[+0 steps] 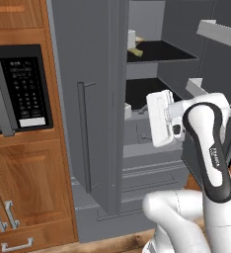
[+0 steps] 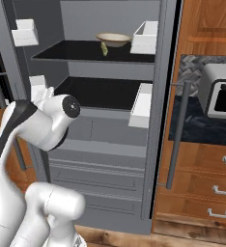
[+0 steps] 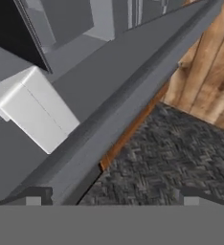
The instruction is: Retrieve the butter from the fridge and place it on a plate on the dining table. Then retrieve the butter knife by the fridge and place it near the plate.
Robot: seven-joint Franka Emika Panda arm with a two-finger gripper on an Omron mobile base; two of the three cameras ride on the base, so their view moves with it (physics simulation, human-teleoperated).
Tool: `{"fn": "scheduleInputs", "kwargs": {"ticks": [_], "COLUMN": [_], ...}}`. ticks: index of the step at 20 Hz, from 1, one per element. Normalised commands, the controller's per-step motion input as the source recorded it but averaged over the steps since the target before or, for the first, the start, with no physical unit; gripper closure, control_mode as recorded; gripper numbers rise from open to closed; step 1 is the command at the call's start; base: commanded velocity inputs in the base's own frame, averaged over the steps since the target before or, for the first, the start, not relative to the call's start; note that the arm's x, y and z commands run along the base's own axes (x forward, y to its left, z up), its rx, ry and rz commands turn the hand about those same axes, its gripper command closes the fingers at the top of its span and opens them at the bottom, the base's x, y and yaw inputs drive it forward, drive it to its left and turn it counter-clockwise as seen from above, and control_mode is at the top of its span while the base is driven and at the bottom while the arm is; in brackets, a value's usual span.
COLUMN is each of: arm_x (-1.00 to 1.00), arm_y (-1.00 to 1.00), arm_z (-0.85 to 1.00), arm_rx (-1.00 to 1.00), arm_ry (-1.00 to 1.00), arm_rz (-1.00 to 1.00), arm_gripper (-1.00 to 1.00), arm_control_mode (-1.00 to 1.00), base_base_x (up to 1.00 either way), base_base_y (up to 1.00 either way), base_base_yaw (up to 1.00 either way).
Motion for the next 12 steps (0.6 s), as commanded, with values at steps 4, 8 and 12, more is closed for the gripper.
{"fn": "scheduleInputs", "kwargs": {"ticks": [4,8,12], "arm_x": [0.25,0.38,0.40], "arm_y": [0.00,0.02,0.08], "arm_z": [0.00,0.00,0.00], "arm_rx": [0.00,0.00,0.00], "arm_ry": [0.00,0.00,0.00], "arm_rz": [0.09,0.11,0.11], "arm_gripper": [-1.00,-1.00,-1.00], "arm_control_mode": [-1.00,-1.00,-1.00], "base_base_x": [0.00,0.00,0.00], "base_base_y": [0.00,0.00,0.00], "base_base_yaw": [0.00,0.00,0.00]}}
